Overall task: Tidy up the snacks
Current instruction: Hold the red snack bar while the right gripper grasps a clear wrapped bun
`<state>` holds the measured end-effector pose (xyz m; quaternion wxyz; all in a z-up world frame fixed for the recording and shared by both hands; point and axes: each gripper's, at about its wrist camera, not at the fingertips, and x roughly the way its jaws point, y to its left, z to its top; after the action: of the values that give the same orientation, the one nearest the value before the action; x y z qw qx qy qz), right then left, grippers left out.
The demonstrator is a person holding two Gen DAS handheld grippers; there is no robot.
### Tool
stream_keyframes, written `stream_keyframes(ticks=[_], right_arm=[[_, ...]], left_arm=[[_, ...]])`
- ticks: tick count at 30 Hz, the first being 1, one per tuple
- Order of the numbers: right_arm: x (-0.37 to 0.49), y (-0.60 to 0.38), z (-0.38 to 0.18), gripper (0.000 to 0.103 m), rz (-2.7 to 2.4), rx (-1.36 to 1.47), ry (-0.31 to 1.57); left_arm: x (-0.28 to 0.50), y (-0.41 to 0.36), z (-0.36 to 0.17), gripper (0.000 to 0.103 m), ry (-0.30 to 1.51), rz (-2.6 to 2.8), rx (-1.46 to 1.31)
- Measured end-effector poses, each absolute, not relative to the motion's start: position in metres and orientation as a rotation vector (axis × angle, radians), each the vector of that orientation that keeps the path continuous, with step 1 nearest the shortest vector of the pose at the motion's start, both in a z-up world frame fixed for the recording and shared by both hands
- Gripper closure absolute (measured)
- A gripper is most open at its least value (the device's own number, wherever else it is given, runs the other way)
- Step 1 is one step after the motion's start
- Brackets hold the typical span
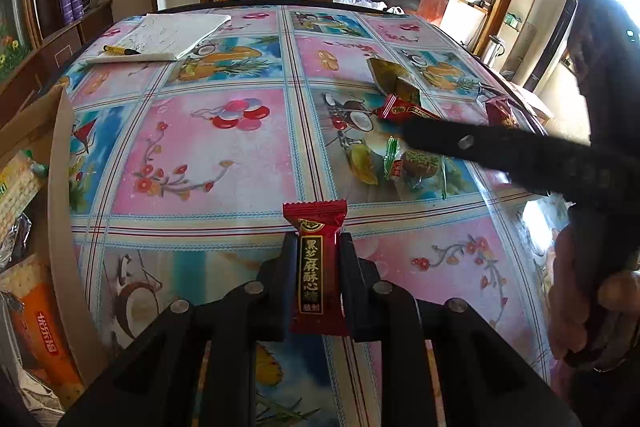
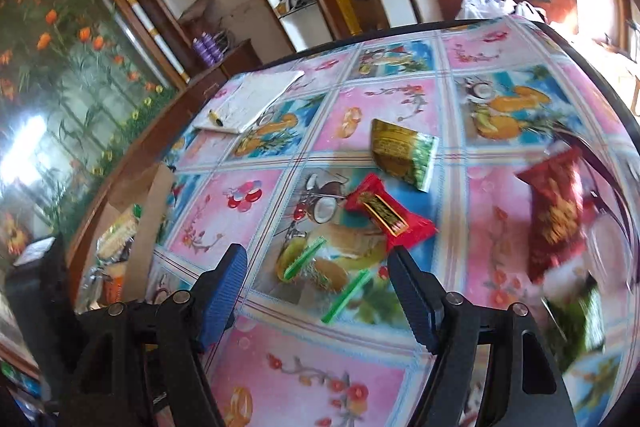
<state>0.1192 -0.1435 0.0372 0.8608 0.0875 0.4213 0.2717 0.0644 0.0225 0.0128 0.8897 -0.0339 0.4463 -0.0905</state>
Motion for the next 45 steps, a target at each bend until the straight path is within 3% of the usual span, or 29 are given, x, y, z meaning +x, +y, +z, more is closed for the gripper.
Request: stream_keyframes(ticks=[2, 9, 12, 17, 24, 31, 35, 45], right_arm=[[0.122, -0.134, 0.030, 0.053, 0.576, 0.132, 0.911], [0.108, -0.116, 0.017, 0.054, 0.565, -0.057, 0.913], [0.103, -0.113, 0.017, 0.072, 0.536, -0.098, 0.895], [0.092, -0.121, 0.028, 0.081, 0.526, -0.059, 0.868], [0.082, -0.111, 0.030, 0.081, 0.527, -0.089, 0.867], [0.084, -0.109, 0.017, 0.069, 0.517, -0.110, 0.902], [0.078, -0.100, 0.015, 0.068, 0.501, -0.194, 0.877], [0.067, -0.096, 0.027, 0.080, 0.456, -0.236, 0.829]], left_arm=[[0.064, 0.021, 0.013, 0.085, 0.928, -0.186, -0.070], [0.059, 0.021, 0.013, 0.085, 0.929, -0.192, -0.073], [0.058, 0.019, 0.013, 0.085, 0.922, -0.187, -0.060], [0.058, 0.023, 0.015, 0.085, 0.918, -0.199, -0.085], [0.059, 0.025, 0.014, 0.085, 0.921, -0.193, -0.084], [0.058, 0.021, 0.013, 0.084, 0.916, -0.184, -0.052], [0.057, 0.019, 0.013, 0.084, 0.913, -0.194, -0.055], [0.054, 0.016, 0.015, 0.085, 0.902, -0.210, -0.058]])
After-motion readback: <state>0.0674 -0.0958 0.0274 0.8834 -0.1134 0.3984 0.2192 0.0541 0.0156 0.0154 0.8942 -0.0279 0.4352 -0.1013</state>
